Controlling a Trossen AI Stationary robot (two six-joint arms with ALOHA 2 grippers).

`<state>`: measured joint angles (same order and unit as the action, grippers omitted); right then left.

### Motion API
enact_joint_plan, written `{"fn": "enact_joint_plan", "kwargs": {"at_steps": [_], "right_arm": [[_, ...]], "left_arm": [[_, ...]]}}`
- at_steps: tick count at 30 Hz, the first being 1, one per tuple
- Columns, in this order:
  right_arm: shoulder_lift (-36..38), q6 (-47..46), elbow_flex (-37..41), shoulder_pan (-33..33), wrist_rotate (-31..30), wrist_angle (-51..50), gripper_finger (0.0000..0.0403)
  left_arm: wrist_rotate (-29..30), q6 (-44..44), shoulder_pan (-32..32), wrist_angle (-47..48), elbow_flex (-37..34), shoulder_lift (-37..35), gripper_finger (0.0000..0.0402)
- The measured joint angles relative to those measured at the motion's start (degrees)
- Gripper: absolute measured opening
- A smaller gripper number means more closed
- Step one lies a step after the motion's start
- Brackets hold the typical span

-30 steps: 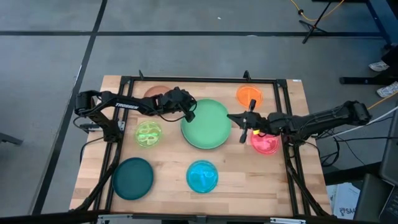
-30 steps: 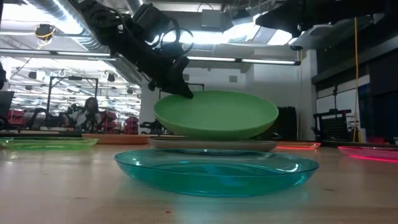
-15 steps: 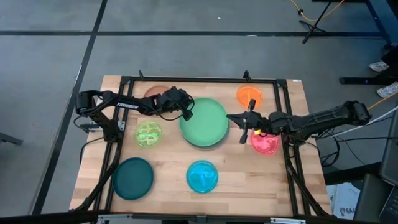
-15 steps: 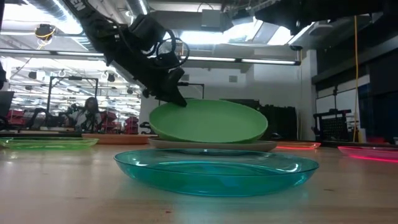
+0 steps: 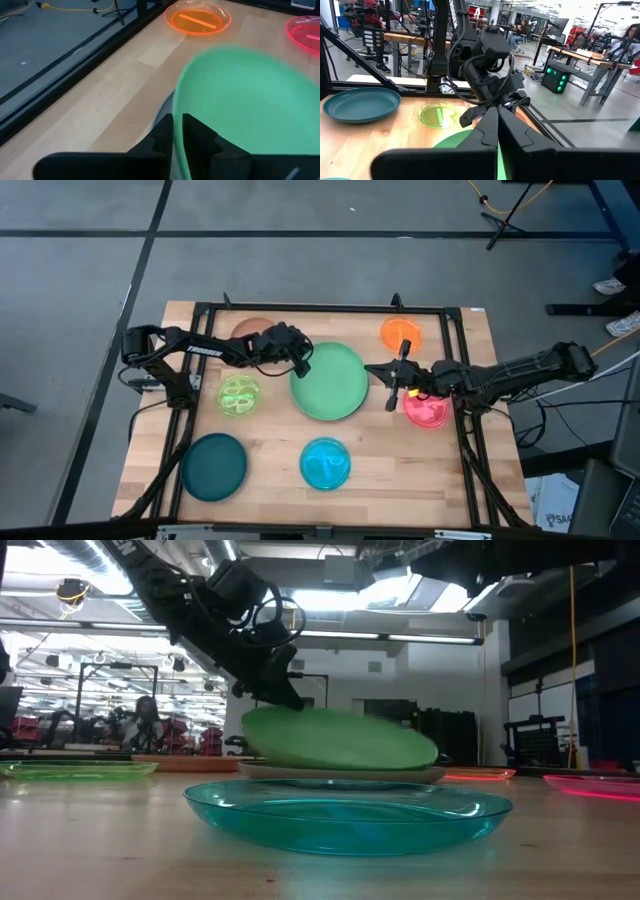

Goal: Stack plastic plates
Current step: Stack the green plate on top of the gray plate, then stack the dark blue plate on top of the green plate

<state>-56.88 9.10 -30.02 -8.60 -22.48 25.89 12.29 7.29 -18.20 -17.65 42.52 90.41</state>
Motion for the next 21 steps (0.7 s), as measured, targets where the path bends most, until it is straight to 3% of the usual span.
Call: {"fn": "enact_joint_plan", "kwargs": {"at_steps": [13,21], "right_arm": [[0.0,0.2,0.0,0.0,0.0,-0.4,0.0003],[0.0,0.2,0.0,0.0,0.0,-0.4,0.0003]], "left_arm": [[0.5,-0.3,0.0,0.2,0.0,-0.7,0.0072],[0.3,-4.5,3.2,7.2,0.0,-9.9,0.0072]]}}
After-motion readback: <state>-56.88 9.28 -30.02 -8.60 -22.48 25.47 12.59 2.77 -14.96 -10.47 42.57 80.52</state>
